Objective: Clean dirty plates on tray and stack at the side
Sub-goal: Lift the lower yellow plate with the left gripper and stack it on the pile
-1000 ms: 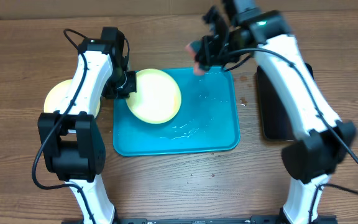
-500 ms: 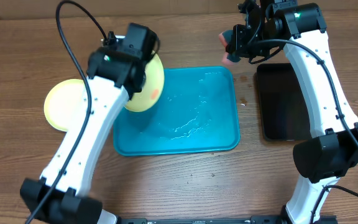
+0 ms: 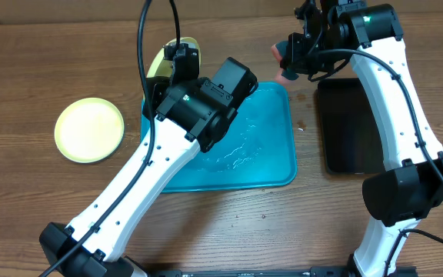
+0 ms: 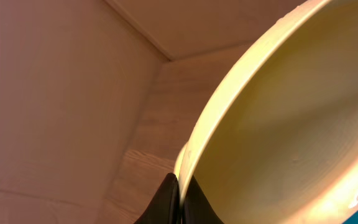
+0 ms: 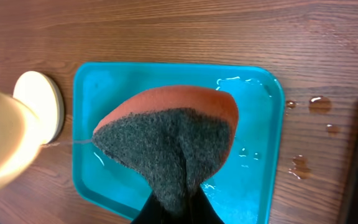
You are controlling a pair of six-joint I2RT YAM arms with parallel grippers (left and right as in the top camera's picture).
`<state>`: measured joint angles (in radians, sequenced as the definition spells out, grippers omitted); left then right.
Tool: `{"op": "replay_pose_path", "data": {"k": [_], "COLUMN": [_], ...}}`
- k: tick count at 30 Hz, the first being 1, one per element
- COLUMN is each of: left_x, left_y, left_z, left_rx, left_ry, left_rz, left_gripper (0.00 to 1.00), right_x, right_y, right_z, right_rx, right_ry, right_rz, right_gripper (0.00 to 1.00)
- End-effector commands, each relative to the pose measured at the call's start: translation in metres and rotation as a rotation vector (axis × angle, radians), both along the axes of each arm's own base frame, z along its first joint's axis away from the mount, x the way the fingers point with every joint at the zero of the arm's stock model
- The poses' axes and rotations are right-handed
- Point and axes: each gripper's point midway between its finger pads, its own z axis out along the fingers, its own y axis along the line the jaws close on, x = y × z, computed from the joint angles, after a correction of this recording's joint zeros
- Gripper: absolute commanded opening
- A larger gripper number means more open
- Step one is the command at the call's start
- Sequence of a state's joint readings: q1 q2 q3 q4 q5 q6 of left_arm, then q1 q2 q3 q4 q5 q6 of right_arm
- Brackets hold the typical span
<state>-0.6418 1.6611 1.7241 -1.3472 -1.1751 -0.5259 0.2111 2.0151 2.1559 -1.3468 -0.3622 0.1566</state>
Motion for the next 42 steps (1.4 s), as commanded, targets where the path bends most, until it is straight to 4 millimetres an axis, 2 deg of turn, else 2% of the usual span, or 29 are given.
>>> {"op": "replay_pose_path", "data": {"k": [1, 6, 9, 14, 18, 19, 25, 31, 34, 37, 40, 42], "left_x": [0.0, 0.001, 0.002, 0.005, 0.006, 0.004, 0.003, -0.002, -0.016, -0.031, -0.044, -0.049], "left_y": [0.004, 0.002, -0.001, -0.002, 0.016, 0.036, 0.101, 0.168, 0.21, 0.242, 0.268, 0.277], "left_z": [0.025, 0.025, 0.017, -0.026, -0.062, -0.08, -0.131, -0.176, -0.197, -0.212, -0.226, -0.234], "left_rx": [0.062, 0.046, 0.006, -0.219, -0.415, -0.499, -0.765, -1.087, -1.154, -1.184, -1.199, -1.203], "left_ry": [-0.125, -0.136, -0.106, 0.062, 0.191, 0.248, 0.354, 0.282, 0.198, 0.124, 0.047, 0.011], "left_rz": [0.038, 0.038, 0.025, 0.012, 0.072, 0.134, 0.254, 0.348, 0.452, 0.544, 0.626, 0.654], "left_gripper": [0.04, 0.04, 0.04, 0.04, 0.04, 0.05, 0.05, 0.04, 0.04, 0.04, 0.04, 0.04], "right_x": [0.0, -0.002, -0.003, -0.003, -0.003, -0.003, -0.002, -0.002, -0.002, -0.002, -0.002, -0.002], "right_y": [-0.002, -0.003, -0.003, -0.003, -0.003, -0.003, -0.003, -0.003, -0.003, -0.003, -0.003, -0.003], "right_z": [0.001, 0.0, 0.0, 0.0, 0.0, 0.0, 0.0, 0.0, 0.0, 0.0, 0.0, 0.0], "right_rx": [-0.018, -0.02, -0.02, -0.02, -0.021, -0.021, -0.02, -0.02, -0.02, -0.02, -0.02, -0.02], "right_ry": [-0.007, 0.004, 0.007, 0.007, 0.007, 0.006, 0.006, 0.006, 0.006, 0.006, 0.006, 0.006], "right_rz": [-0.009, -0.009, -0.009, -0.008, -0.009, -0.009, -0.009, -0.009, -0.009, -0.009, -0.009, -0.009], "right_gripper": [0.04, 0.04, 0.04, 0.04, 0.04, 0.04, 0.04, 0.04, 0.04, 0.04, 0.04, 0.04]}}
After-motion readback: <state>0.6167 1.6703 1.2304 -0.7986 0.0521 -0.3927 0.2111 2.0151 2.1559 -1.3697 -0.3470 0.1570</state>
